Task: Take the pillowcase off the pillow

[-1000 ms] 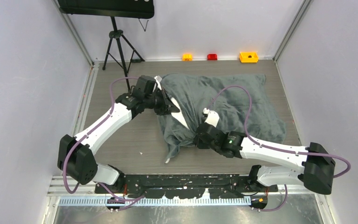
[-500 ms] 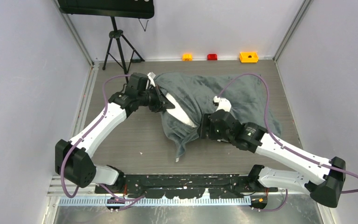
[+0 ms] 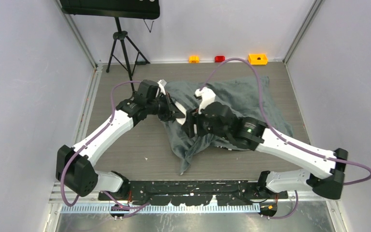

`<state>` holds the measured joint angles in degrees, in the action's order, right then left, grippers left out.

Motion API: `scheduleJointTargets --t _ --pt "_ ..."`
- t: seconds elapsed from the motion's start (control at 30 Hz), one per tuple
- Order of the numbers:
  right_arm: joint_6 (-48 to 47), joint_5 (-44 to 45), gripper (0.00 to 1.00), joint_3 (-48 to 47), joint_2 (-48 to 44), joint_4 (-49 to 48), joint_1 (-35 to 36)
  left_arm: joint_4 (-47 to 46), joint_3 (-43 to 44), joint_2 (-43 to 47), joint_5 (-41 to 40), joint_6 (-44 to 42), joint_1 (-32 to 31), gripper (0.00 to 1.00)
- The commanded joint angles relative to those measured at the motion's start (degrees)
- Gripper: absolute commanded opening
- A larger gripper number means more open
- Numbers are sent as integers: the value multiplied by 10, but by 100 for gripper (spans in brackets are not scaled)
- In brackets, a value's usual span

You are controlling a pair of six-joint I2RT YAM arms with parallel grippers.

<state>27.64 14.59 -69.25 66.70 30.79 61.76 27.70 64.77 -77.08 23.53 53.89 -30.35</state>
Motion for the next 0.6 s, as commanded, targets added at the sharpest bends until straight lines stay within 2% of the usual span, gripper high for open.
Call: scheduleJointTargets --t 0.0,0.13,0.2,0.47,0.57 --pt "-36 -27 65 -23 61 -49 1 -55 13 43 15 10 -5 0" --pt "-40 -20 65 -17 98 -62 1 -55 9 51 17 12 -6 0" --pt "-42 -34 60 -16 111 -59 2 -55 8 53 15 12 -6 0" --pt "-18 -125 17 32 97 -117 23 -65 15 34 22 17 -7 0" --pt "-5 -131 13 55 102 -133 23 -63 26 29 20 17 -7 0"
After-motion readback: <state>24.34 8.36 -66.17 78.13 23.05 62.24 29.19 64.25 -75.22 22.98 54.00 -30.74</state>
